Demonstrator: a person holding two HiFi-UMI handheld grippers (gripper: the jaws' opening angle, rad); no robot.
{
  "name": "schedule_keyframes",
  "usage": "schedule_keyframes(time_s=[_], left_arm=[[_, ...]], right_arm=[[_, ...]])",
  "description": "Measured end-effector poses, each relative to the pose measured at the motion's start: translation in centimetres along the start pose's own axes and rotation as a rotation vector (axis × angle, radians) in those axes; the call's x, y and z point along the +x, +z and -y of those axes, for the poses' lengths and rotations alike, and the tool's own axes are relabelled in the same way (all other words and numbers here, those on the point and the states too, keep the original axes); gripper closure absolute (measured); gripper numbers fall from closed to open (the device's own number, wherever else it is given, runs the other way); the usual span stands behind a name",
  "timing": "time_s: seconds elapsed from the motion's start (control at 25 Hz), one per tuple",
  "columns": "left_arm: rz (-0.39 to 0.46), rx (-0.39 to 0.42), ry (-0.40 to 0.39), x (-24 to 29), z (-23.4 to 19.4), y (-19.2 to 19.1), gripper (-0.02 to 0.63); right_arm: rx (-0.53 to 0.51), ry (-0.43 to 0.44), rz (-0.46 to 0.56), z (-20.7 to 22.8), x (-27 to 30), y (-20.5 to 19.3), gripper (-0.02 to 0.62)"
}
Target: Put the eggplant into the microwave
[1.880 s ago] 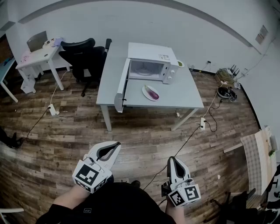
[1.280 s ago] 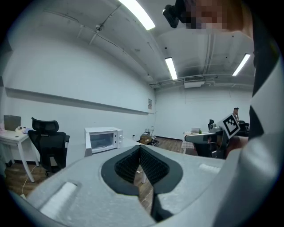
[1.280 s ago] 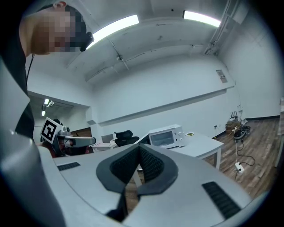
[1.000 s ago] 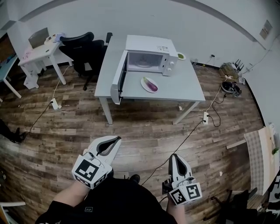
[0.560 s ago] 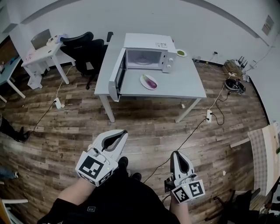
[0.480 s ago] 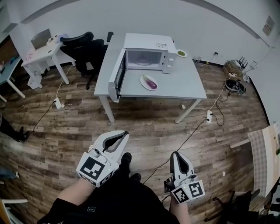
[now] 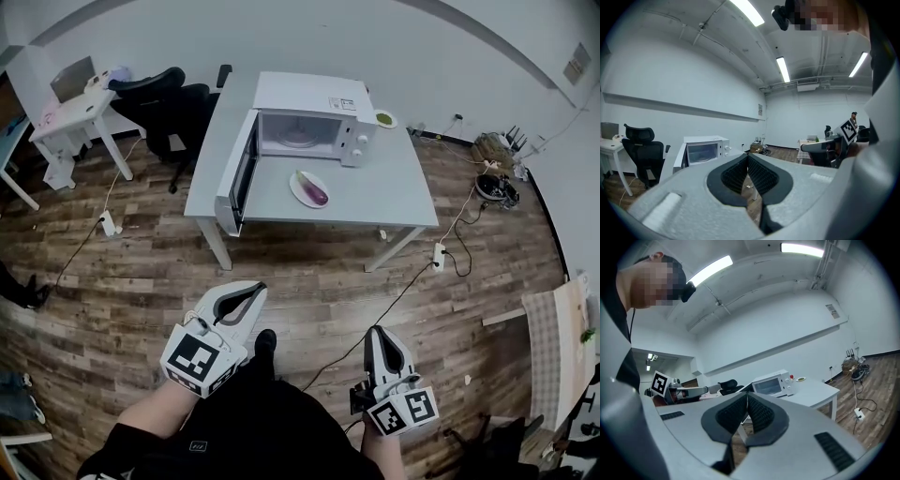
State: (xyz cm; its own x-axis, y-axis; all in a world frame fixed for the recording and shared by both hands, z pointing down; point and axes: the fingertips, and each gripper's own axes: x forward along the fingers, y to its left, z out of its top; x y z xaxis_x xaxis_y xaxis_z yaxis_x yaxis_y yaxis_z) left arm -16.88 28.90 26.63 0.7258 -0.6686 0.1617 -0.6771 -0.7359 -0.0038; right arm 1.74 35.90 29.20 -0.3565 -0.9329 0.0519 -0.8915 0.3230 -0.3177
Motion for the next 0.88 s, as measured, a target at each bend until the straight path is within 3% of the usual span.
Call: schedule_keyframes(time_s=[0.36, 0.88], left_arm=[[0.007, 0.004, -0.023, 6.2, -6.5, 0.9, 0.597], [0.025, -0.026, -0.033, 9.7, -12.5, 1.8, 0.597]], right_arm=[[-0.002, -0.021, 0.007, 2.5, 8.5, 2.4, 0.578], [0.025, -0.031, -0.035, 3.1, 15.4, 2.6, 0.578]])
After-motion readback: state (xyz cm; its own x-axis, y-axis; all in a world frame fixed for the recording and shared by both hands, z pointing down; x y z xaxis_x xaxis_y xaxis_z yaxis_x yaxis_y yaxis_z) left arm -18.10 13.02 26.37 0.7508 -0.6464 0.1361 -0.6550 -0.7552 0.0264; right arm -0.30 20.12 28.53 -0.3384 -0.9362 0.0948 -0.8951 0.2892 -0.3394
